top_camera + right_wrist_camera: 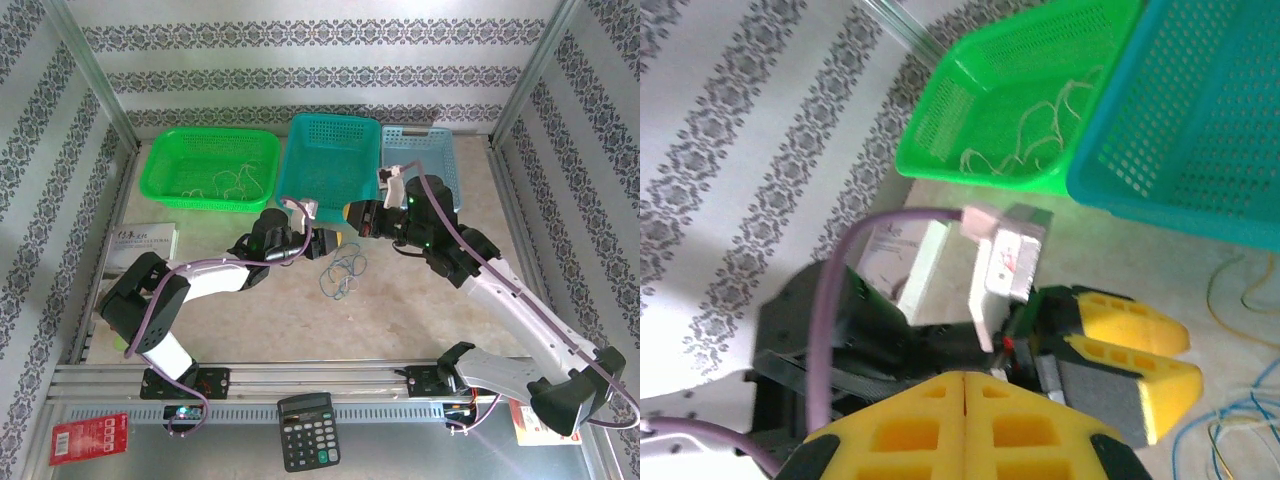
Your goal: Untangle the cables
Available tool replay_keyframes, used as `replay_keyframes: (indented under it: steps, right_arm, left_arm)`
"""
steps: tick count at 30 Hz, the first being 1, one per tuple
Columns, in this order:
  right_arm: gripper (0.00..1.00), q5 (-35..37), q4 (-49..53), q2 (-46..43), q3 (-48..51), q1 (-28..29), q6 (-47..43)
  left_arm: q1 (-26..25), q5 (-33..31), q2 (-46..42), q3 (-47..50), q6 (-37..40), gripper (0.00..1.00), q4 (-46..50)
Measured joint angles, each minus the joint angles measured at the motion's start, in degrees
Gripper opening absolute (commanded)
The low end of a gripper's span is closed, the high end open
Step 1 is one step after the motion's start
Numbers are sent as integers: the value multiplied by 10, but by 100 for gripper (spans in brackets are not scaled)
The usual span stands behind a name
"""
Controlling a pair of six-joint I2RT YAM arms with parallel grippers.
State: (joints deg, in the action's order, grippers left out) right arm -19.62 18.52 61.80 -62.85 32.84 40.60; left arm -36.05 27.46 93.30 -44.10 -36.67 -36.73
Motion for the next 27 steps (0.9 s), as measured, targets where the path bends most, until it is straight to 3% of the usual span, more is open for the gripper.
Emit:
replay_keyframes:
  steps: [3, 5, 12, 16, 20, 27]
  right_arm:
    - [0, 3, -5, 0, 0, -8, -1]
    - [0, 9, -6, 3, 9, -16, -5]
    - [23, 46, 4, 86, 61, -26, -49]
    - [36, 70, 12, 151, 71, -12, -75]
    - [42, 94, 10, 217, 65, 15, -96]
    - [39, 128, 5, 358, 2, 32, -116]
  left_arm:
    - [0, 0, 0, 10, -7, 43, -15]
    - [0, -1, -1, 18, -10, 49, -19]
    - [0, -47, -71, 63, -10, 77, 1]
    - [2, -105, -150, 90, -11, 86, 32]
    - [8, -169, -223, 100, -11, 90, 87]
    - [22, -231, -282, 100, -12, 91, 159]
